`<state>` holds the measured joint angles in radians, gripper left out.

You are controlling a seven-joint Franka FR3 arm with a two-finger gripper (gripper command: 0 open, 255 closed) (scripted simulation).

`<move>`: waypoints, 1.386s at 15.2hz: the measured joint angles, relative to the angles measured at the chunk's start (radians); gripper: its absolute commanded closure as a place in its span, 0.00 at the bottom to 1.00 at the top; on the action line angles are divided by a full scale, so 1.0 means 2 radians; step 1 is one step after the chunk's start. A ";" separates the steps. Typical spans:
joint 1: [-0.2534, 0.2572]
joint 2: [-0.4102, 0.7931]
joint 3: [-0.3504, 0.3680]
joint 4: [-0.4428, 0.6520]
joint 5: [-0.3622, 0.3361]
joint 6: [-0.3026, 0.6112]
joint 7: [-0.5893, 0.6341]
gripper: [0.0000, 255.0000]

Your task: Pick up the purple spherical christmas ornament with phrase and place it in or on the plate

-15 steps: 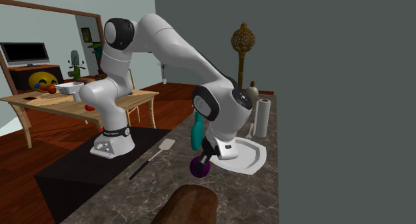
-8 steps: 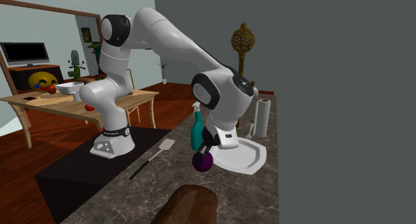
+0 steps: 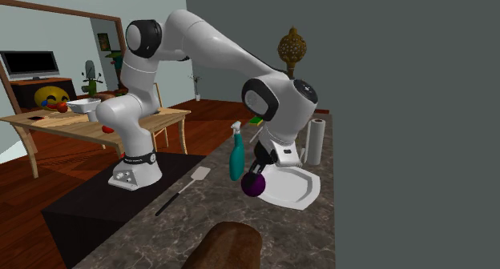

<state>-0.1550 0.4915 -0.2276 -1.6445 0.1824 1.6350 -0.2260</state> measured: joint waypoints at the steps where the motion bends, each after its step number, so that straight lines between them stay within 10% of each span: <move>1: 0.003 0.009 0.003 0.015 0.003 -0.006 0.007 1.00; 13: 0.041 0.176 0.048 0.288 0.042 -0.096 0.113 1.00; 21: 0.043 0.204 0.050 0.304 0.045 -0.075 0.117 1.00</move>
<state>-0.0688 0.9005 -0.1286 -1.0368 0.2730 1.4844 0.0077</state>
